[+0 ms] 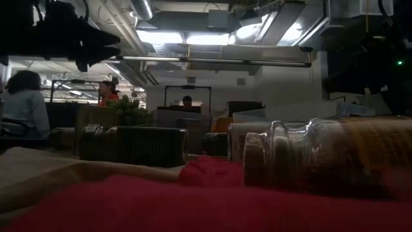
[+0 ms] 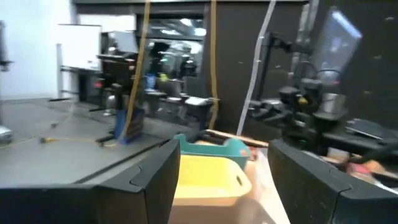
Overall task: Sort spices by type
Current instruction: Put the left brown seasoning pack into the green bin
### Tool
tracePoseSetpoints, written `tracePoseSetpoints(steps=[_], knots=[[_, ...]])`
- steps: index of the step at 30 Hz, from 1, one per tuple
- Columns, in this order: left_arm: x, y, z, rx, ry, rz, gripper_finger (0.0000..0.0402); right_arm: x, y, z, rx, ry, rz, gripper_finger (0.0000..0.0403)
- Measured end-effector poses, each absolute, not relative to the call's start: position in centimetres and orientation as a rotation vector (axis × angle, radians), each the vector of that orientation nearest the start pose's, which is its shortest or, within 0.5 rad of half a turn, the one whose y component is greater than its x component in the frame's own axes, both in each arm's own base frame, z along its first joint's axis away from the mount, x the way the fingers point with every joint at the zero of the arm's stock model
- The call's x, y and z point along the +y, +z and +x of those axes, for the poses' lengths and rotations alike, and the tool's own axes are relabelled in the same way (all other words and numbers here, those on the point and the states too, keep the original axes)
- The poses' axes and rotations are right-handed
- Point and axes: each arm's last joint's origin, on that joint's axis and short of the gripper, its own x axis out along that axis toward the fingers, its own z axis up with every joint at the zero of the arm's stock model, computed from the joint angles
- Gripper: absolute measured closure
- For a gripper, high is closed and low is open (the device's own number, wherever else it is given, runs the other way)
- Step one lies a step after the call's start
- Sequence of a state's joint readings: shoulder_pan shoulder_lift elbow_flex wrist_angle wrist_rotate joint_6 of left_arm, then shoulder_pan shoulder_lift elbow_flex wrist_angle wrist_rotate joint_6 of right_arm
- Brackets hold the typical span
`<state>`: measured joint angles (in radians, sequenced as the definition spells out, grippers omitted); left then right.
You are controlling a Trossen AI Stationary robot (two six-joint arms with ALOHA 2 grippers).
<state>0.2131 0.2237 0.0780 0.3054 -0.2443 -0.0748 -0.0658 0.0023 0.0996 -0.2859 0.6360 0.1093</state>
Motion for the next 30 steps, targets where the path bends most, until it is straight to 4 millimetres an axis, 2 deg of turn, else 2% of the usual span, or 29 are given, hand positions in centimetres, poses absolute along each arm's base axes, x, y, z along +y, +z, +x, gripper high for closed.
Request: tracePoseSetpoints(steps=[4,9,13,18,24,30], knots=[[3.3,21.8,11.4,-0.133,0.484,-0.063,0.0174,-2.3,17.0,8.2,0.147,-0.709,0.050,0.0209],[4.4,24.4,13.7,-0.050,0.583,-0.027,0.0174,-2.3,17.1,8.2,0.146,-0.709,0.050,0.0210],[6.2,26.6,16.0,-0.007,0.659,-0.024,0.0174,-2.3,17.0,8.2,0.147,-0.708,0.050,0.0210],[9.6,28.5,19.1,0.122,0.744,-0.031,0.0174,-2.3,17.1,8.2,0.147,-0.709,0.050,0.0210],[14.0,28.4,22.7,0.354,0.706,-0.075,0.0174,-2.3,17.1,8.2,0.147,-0.708,0.049,0.0210],[17.0,27.0,24.7,0.621,0.661,-0.037,0.0174,-2.3,17.0,8.2,0.148,-0.709,0.048,0.0210]])
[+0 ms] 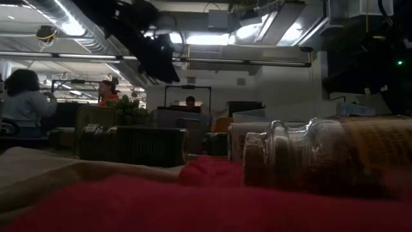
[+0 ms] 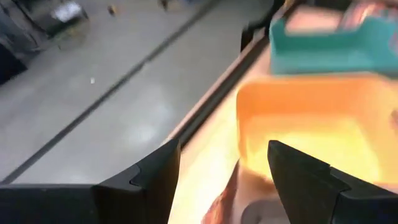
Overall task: Sort spices by type
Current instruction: Put the left brown seasoning pack into the green bin
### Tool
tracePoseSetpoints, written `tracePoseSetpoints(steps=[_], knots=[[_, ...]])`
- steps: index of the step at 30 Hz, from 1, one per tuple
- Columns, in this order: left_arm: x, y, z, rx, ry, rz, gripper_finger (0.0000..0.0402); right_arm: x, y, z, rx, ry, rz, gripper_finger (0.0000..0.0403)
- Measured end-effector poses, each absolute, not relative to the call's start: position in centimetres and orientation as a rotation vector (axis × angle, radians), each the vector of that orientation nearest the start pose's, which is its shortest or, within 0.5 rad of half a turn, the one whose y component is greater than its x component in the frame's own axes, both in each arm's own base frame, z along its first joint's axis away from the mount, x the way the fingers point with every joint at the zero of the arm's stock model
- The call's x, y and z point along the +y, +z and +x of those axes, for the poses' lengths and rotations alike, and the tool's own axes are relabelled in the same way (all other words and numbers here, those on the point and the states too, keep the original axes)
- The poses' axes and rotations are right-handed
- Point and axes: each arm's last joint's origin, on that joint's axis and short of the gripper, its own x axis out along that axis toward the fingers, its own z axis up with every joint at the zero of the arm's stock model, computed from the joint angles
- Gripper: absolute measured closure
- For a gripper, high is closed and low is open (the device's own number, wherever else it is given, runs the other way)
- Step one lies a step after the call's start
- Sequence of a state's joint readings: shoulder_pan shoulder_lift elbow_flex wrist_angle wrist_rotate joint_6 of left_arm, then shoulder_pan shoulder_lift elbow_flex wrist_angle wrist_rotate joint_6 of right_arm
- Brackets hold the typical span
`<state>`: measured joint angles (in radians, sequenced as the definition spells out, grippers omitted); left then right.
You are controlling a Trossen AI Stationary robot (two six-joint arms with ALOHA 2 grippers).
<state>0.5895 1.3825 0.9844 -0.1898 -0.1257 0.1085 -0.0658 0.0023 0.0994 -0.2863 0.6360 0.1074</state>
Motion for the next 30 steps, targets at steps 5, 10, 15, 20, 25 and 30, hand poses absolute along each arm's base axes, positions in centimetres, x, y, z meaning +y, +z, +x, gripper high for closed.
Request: tracePoseSetpoints(steps=[5,10,15,20,25,30], knots=[[18.0,26.0,25.5,0.711,0.575,-0.032,0.0174,-2.3,17.1,8.2,0.147,-0.708,0.048,0.0210],[17.9,26.0,25.6,0.716,0.513,-0.011,0.0174,-2.3,17.0,8.2,0.149,-0.708,0.047,0.0210],[18.0,25.7,25.7,0.729,0.506,-0.002,0.0174,-2.3,17.0,8.2,0.149,-0.709,0.047,0.0210],[18.3,24.1,26.2,0.791,0.484,-0.033,0.0174,-2.3,17.0,8.2,0.150,-0.708,0.046,0.0210],[18.7,22.5,26.8,0.841,0.460,-0.034,0.0174,-2.3,17.0,8.2,0.150,-0.708,0.047,0.0210],[19.4,21.3,27.0,0.872,0.474,-0.047,0.0174,-2.3,17.0,8.2,0.151,-0.708,0.046,0.0210]])
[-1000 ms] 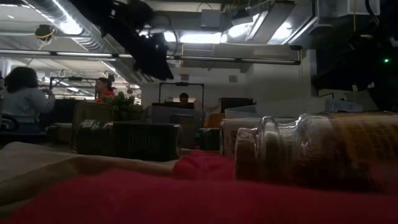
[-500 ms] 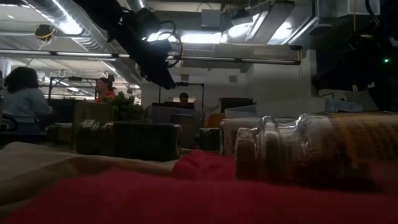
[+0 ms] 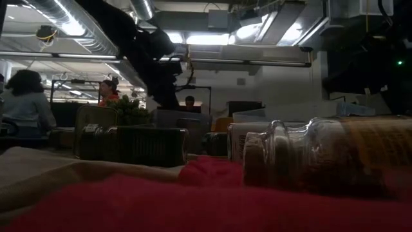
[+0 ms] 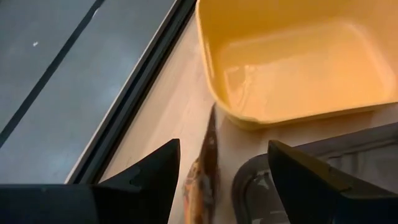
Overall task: Sort spices by type
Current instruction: Put the left brown seasoning pack into the green bin
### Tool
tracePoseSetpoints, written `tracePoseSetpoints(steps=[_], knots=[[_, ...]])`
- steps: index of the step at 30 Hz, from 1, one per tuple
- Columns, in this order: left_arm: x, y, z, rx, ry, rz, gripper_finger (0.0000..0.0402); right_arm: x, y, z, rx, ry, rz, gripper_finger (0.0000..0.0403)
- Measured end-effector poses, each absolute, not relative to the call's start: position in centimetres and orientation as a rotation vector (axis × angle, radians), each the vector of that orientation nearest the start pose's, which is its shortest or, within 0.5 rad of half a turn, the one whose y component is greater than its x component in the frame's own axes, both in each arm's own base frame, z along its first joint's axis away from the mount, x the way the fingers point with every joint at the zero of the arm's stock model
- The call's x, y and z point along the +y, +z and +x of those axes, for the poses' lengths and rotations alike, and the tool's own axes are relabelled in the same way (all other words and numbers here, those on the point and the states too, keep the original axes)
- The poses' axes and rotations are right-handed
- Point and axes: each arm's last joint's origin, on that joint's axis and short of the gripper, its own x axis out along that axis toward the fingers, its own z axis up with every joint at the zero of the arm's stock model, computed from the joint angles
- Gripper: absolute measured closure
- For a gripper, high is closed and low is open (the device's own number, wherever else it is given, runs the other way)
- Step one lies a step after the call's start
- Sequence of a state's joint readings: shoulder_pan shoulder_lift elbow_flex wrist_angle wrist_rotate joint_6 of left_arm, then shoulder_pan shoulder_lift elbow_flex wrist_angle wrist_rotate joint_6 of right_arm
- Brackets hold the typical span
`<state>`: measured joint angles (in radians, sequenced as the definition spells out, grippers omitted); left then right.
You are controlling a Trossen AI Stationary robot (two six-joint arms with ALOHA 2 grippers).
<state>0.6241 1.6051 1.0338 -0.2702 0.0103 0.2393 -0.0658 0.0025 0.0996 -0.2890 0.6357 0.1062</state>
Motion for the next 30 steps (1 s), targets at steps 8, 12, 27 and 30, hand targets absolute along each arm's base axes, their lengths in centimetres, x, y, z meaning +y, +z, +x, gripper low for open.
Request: tracePoseSetpoints(steps=[8,12,27,30], knots=[[20.8,20.5,26.6,0.871,0.518,-0.064,0.0174,-2.3,17.0,8.2,0.152,-0.708,0.046,0.0210],[21.4,19.5,26.6,0.903,0.526,-0.084,0.0174,-2.3,17.0,8.2,0.153,-0.708,0.046,0.0210],[22.1,18.2,26.8,0.908,0.523,-0.101,0.0174,-2.3,17.0,8.2,0.153,-0.709,0.046,0.0210],[22.0,18.2,26.8,0.908,0.515,-0.102,0.0177,-2.3,17.0,8.2,0.154,-0.708,0.046,0.0210]])
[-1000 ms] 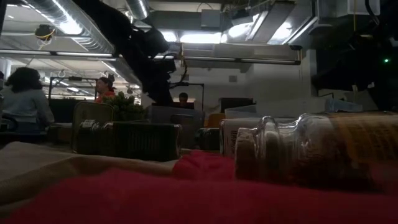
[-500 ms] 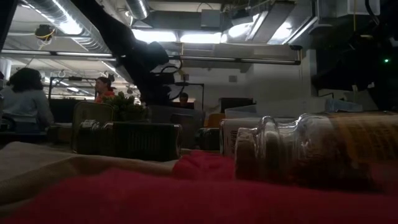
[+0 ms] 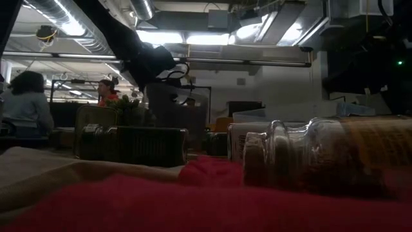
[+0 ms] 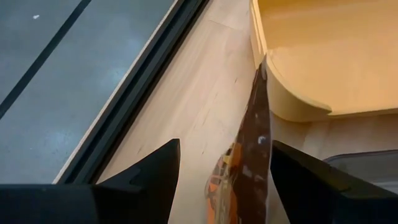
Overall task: Sort spices by type
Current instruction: Put the left brown seasoning pack into the green bin
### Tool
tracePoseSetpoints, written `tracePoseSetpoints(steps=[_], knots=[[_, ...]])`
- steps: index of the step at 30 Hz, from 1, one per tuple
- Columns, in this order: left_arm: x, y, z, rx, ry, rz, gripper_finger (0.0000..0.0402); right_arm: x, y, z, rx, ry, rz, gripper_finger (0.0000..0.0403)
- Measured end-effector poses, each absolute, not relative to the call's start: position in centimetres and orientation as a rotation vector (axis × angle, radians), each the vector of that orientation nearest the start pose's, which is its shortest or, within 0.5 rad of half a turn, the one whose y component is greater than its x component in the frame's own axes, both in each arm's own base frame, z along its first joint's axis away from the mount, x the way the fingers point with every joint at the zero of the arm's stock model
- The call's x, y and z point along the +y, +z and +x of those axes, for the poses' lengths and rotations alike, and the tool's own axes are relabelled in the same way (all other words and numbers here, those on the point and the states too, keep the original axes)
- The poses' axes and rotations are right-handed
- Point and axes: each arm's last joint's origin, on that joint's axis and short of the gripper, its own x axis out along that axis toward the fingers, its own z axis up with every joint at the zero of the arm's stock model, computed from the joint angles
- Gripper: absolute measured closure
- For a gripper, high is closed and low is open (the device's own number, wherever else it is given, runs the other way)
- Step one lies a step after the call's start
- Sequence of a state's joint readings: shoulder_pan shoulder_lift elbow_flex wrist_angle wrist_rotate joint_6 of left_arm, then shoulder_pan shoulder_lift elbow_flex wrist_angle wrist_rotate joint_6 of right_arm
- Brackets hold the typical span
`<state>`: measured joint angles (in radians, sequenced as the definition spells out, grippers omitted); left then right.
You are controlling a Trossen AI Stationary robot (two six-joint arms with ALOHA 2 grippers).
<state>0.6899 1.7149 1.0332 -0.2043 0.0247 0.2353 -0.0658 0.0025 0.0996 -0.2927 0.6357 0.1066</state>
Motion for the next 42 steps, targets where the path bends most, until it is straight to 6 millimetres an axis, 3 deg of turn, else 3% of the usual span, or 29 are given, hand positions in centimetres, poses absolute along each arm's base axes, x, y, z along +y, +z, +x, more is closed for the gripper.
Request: tracePoseSetpoints(steps=[6,20,25,30,42], knots=[[22.0,18.1,26.8,0.910,0.513,-0.103,0.0224,-2.3,17.0,8.2,0.155,-0.709,0.046,0.0210],[22.0,18.2,26.8,0.905,0.511,-0.095,0.0394,-2.3,17.0,8.2,0.155,-0.708,0.046,0.0210],[22.1,18.7,27.0,0.893,0.512,-0.084,0.0399,-2.3,17.0,8.2,0.155,-0.709,0.046,0.0210],[22.7,20.4,27.7,0.849,0.518,-0.057,0.0400,-2.3,17.0,8.2,0.155,-0.708,0.045,0.0210],[23.7,27.3,29.5,0.777,0.518,-0.002,0.0401,-2.3,17.0,8.2,0.155,-0.708,0.046,0.0210]])
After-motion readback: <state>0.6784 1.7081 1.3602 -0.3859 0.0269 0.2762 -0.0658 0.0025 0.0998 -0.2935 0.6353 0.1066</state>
